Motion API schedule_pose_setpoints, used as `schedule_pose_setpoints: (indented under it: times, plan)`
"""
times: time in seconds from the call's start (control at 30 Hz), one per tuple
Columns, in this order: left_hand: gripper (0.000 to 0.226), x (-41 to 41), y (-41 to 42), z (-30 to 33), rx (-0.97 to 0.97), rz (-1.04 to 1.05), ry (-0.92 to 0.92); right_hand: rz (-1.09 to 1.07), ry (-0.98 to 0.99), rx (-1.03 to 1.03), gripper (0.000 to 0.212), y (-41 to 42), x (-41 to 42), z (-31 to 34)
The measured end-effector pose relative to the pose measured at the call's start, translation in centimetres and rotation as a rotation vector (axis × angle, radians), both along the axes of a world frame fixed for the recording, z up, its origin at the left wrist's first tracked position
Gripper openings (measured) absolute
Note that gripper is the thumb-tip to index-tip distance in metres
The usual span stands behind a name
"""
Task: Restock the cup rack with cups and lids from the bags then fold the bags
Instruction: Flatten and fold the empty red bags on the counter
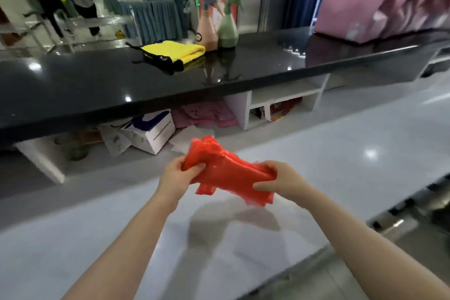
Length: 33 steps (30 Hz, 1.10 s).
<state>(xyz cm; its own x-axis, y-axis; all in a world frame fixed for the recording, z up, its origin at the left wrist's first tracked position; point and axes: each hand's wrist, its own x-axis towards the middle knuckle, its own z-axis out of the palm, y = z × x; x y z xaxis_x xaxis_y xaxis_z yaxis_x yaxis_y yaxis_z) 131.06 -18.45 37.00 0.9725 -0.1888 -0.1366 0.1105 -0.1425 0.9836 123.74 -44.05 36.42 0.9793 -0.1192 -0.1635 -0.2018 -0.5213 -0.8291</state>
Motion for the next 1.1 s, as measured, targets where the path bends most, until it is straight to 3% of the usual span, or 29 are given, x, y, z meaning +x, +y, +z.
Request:
schedule_pose_setpoints:
  times: [0.07,0.13,0.2,0.37,0.5,0.6,0.77,1.1]
  plan:
    - [0.009,-0.2,-3.2,0.1,-0.041,-0.108,0.024,-0.235,-0.029,0.248,0.029,-2.0,-3.2,-0.9]
    - [0.010,-1.2,-7.9,-0.4,-0.071,-0.270,0.057,-0.544,-0.097,0.495,0.036,-4.0,-7.1,-1.7]
    - [0.015,-2.0,-10.8,-0.7,-0.083,-0.340,0.074,-0.704,-0.153,0.695,0.042,-4.6,-9.8,-1.8]
    - [0.019,-8.3,-20.9,-1.3,-0.112,-0.598,0.124,-0.939,-0.179,0.845,0.032,-9.9,-21.2,-1.8]
    - [0.017,-14.4,-27.9,-1.3,-0.064,-0.858,0.110,-1.118,-0.302,0.796,0.025,-13.6,-30.5,-1.9]
    - [0.029,-18.7,-33.3,-1.0,0.016,-1.023,0.020,-1.260,-0.354,0.701,0.030,-16.9,-36.5,-2.6]
    - [0.019,-26.7,-42.9,-2.3,0.059,-1.120,0.010,-1.425,-0.432,0.649,0.031,-23.6,-46.1,-4.5]
    - [0.028,-42.7,-61.1,-5.2,0.144,-1.280,0.071,-1.642,-0.420,0.486,0.037,-36.7,-62.7,-6.4]
